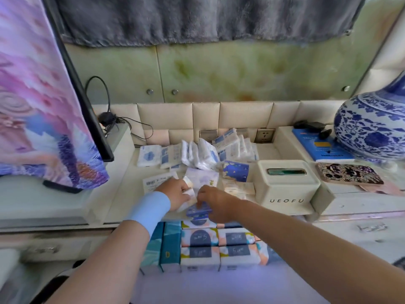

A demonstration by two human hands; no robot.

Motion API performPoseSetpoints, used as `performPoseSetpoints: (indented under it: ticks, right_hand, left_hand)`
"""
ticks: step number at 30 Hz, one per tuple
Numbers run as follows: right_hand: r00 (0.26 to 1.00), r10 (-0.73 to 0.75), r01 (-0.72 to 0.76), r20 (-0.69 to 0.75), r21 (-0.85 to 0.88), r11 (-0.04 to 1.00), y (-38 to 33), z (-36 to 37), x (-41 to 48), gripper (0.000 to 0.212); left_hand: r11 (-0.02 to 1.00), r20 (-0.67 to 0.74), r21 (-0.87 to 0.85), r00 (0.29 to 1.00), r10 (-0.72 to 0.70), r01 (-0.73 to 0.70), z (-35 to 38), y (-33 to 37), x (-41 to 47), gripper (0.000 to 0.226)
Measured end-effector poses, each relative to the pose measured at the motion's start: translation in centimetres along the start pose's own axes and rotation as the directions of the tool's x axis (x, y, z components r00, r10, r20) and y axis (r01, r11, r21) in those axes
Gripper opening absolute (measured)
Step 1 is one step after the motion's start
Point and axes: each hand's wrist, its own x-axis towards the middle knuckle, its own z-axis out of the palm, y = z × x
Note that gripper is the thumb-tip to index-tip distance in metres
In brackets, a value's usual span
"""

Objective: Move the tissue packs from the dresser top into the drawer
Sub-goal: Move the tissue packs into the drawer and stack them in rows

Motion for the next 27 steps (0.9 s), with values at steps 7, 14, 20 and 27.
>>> performPoseSetpoints:
  ticks: [7,14,20,27]
  right_hand:
    - [0.944,0.141,-0.172,-0.298,-0.081,0.982,-0.3,0.6,0.2,0.037]
    - [0.842,0.535,-0.537,-0.071,-0.214,0.816,5.3,0.7,-1.5,0.078]
    - [0.877,0.481,-0.465,0.009,-0.237,0.853,5.8,1.6,-0.5,0.066]
    - [0.943,0.306,-0.332,-0.130,-0.391,0.858,7.4,3.4,-3.1,0.065]
  left_hand:
    - [0.997,0.002,-0.058,0.999,0.051,-0.051,-0.2,-1.1,-1.1,0.040]
    - [0.989,0.067,-0.062,0.988,0.141,-0.137,1.3,1.0,-0.6,0.036]
    - [0.972,0.093,-0.088,0.970,0.224,-0.216,2.8,3.7,0.6,0.033]
    - [0.955,0.137,-0.118,0.948,0.287,-0.272,4.4,4.8,0.7,0.029]
